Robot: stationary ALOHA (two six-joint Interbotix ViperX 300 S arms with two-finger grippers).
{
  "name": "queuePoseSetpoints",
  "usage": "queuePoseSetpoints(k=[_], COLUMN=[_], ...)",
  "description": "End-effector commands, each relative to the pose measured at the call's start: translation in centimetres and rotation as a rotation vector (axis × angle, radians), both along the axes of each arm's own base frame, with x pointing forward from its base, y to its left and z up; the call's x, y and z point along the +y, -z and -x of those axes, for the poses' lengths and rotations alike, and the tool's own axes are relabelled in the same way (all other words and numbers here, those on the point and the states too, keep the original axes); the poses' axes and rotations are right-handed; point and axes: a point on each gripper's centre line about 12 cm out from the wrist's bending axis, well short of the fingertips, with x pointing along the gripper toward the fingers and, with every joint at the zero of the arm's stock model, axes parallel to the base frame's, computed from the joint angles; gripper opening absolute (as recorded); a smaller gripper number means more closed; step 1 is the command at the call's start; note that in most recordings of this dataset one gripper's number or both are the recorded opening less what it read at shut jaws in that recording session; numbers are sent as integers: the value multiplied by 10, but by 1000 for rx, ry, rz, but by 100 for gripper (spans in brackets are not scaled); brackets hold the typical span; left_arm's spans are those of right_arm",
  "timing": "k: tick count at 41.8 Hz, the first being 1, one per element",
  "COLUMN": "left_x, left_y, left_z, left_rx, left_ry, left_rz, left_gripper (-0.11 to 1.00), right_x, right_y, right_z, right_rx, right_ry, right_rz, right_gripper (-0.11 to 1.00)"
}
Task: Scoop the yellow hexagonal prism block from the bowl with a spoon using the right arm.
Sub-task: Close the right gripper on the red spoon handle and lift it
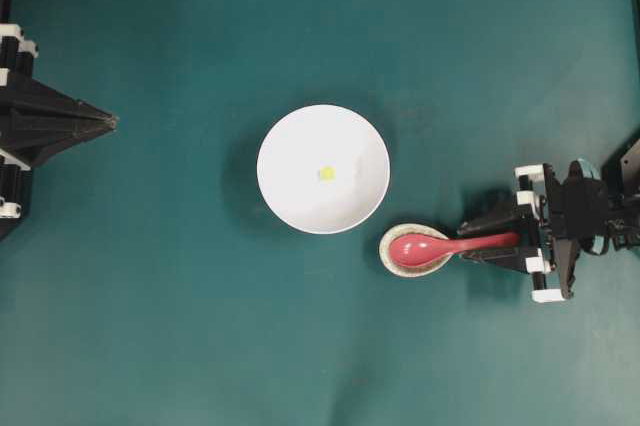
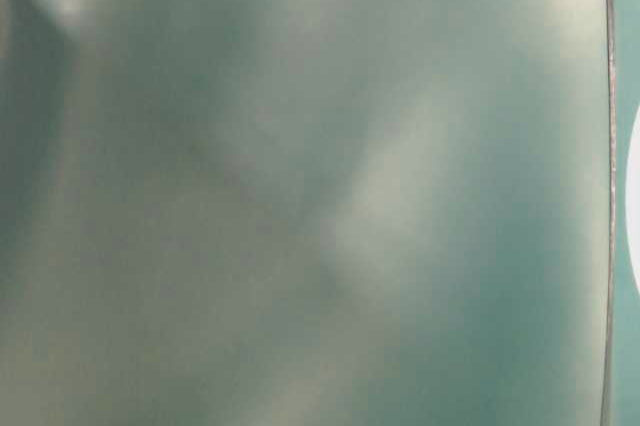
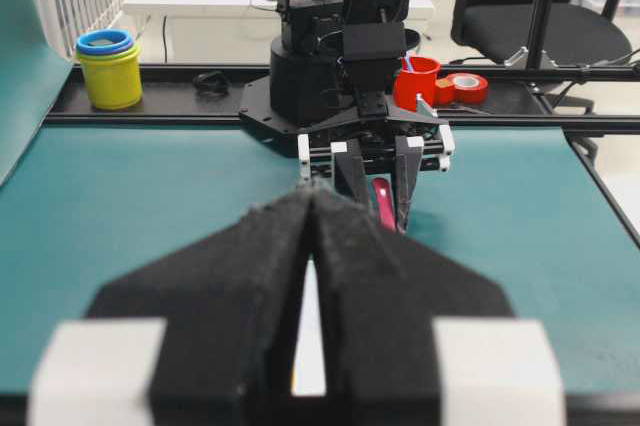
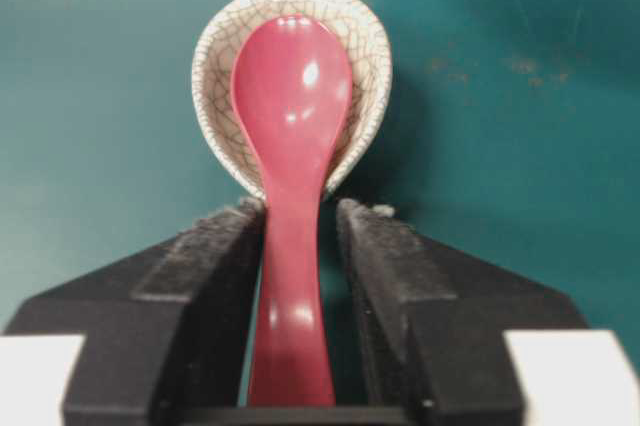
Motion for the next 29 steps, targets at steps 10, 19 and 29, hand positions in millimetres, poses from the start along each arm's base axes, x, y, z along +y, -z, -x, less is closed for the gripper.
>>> queuePoseSetpoints(k=[10, 19, 29], left_x=[0, 0, 0], left_y=[-3, -3, -3], left_z=[-2, -2, -2], left_rx=[-6, -6, -6], left_ry=[-1, 0, -1], left_rz=[0, 0, 0], left_gripper=[0, 0, 0], right_x=[2, 2, 3], right_y=[-4, -4, -7], right_z=[-4, -4, -7], right_rx=[-24, -20, -35], right_ry=[0, -4, -2], right_rz=[-7, -6, -15], right_gripper=[26, 25, 25])
